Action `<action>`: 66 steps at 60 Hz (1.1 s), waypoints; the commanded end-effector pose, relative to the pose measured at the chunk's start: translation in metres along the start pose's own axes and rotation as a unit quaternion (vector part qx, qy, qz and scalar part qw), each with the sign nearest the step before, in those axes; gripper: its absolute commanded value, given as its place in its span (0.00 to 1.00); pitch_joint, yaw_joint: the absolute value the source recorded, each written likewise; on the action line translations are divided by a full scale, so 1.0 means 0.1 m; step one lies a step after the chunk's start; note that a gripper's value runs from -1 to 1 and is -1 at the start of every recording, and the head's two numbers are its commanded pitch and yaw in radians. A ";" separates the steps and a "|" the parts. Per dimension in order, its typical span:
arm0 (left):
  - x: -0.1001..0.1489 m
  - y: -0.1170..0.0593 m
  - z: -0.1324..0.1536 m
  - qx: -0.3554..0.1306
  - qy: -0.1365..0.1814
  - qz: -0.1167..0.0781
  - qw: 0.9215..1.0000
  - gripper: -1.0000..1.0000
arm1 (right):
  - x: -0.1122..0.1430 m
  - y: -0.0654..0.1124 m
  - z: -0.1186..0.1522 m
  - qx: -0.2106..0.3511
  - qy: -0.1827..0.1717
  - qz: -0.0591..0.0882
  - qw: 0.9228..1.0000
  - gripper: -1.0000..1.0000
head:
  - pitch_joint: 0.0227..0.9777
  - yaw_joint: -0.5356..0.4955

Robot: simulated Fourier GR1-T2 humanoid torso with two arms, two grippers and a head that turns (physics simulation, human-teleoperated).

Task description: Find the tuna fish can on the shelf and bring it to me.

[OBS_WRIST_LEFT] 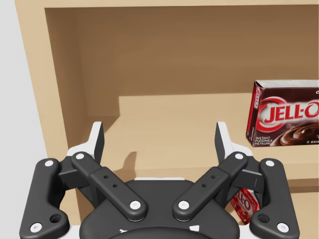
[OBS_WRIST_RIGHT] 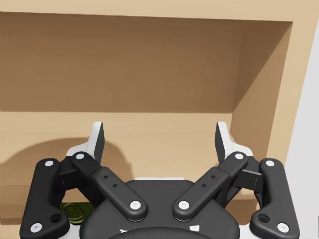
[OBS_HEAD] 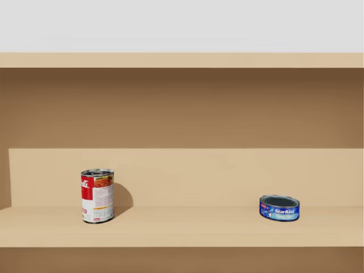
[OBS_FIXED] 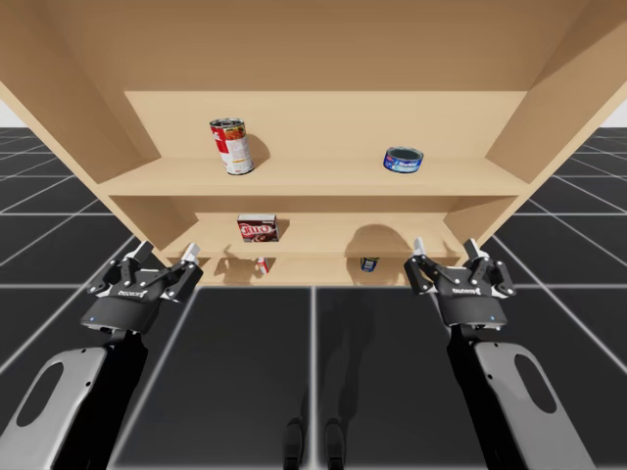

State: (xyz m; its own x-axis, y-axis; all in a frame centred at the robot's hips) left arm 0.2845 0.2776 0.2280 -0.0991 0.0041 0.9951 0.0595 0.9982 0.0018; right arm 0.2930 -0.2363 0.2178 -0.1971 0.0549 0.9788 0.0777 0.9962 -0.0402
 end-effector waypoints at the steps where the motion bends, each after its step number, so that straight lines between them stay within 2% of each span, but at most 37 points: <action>1: 0.00 0.01 0.00 0.000 0.000 0.000 1.000 0.00 | 0.01 0.01 0.04 0.000 -0.005 -0.007 1.000 0.00 | 0.06 0.52; 3: 0.00 0.00 0.00 0.000 0.000 0.000 1.000 0.00 | 0.02 0.01 0.04 -0.003 -0.011 -0.002 1.000 0.00 | 0.06 0.52; 7: 0.00 0.00 0.00 -0.001 0.000 0.000 1.000 0.00 | 0.03 0.00 0.03 0.005 -0.008 -0.005 1.000 0.00 | 0.08 0.51; 10: 0.00 0.00 0.00 -0.001 0.001 -0.001 1.000 0.00 | 0.02 0.00 0.02 0.007 -0.002 -0.012 1.000 0.00 | 0.09 0.50; 15: -0.01 -0.01 -0.01 -0.003 0.001 -0.002 1.000 0.00 | 0.01 -0.01 0.01 0.006 -0.002 -0.009 1.000 0.00 | 0.11 0.48; 36: -0.02 -0.05 -0.01 -0.012 0.002 -0.006 1.000 0.00 | 0.02 -0.02 0.00 0.004 -0.009 -0.005 1.000 0.00 | 0.24 0.28; 52: -0.03 -0.07 -0.02 -0.014 0.002 -0.006 1.000 0.00 | 0.04 -0.01 0.01 0.006 -0.008 -0.007 1.000 0.00 | 0.27 0.27; 55: -0.03 -0.07 -0.02 -0.014 0.002 -0.005 1.000 0.00 | 0.09 0.00 0.04 0.009 -0.007 -0.015 1.000 0.00 | 0.27 0.27; 60: -0.03 -0.06 -0.02 -0.012 0.003 -0.003 1.000 0.00 | 0.26 0.04 0.13 0.002 -0.011 0.001 1.000 0.00 | 0.27 0.27; 66: -0.02 -0.05 -0.01 -0.011 0.003 -0.001 1.000 0.00 | 0.59 0.04 0.28 0.011 -0.033 -0.003 0.999 0.00 | 0.26 0.27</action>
State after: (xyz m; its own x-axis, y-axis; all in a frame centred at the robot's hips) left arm 0.2859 0.2714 0.2255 -0.0944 -0.0020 0.9955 0.0841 0.9964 0.0099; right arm 0.2733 -0.2324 0.2416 -0.2237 0.0496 0.9734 0.0615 0.9974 -0.0367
